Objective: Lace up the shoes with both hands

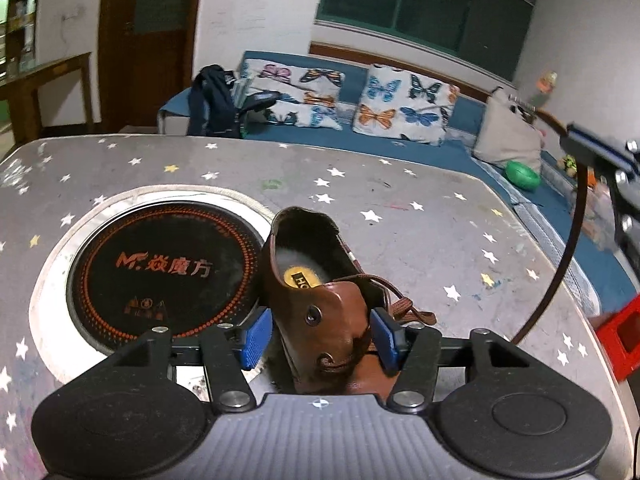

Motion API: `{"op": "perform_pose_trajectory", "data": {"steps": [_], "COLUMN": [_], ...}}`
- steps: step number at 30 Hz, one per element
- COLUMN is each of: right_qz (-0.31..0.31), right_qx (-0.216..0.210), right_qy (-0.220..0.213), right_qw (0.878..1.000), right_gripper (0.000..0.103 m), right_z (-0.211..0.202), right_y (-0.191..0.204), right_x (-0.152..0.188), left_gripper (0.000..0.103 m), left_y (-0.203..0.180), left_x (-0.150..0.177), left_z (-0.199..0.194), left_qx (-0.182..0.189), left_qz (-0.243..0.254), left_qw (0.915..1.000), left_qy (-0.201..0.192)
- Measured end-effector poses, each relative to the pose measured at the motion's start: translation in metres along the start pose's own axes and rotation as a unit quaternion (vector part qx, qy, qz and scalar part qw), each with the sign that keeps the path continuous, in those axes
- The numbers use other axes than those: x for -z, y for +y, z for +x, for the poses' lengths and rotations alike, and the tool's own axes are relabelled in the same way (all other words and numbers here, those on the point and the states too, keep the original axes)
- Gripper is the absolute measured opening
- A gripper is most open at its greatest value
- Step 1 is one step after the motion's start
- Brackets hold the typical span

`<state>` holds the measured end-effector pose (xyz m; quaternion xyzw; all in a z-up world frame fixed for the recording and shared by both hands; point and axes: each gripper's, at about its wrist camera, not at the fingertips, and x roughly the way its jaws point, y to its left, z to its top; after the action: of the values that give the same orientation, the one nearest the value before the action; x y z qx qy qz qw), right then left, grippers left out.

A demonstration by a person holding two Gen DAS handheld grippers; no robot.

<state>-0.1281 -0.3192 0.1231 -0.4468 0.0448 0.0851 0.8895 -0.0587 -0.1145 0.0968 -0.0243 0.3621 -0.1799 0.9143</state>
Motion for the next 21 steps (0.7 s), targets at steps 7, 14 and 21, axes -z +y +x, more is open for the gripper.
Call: {"op": "perform_pose_trajectory", "data": {"steps": [7,14,21], "right_qz": [0.006,0.01,0.016], "right_qx": [-0.049,-0.088,-0.096], "right_qy": [-0.006,-0.01,-0.005], "right_qw": [0.999,0.996,0.995], "right_gripper": [0.001,0.001,0.001], "right_z": [0.0,-0.001,0.003], "right_y": [0.021,0.039,0.043], "right_x": [0.0,0.0,0.002], "left_gripper": [0.043,0.035,0.035], "left_y": [0.003,0.008,0.01], "left_x": [0.007,0.013,0.011], "left_z": [0.003,0.004,0.005], "left_qx": [-0.009,-0.007,0.001], "left_qz": [-0.053,-0.097,-0.095], "left_qw": [0.9985,0.9953,0.9955], "left_qy": [-0.002,-0.006,-0.001]}}
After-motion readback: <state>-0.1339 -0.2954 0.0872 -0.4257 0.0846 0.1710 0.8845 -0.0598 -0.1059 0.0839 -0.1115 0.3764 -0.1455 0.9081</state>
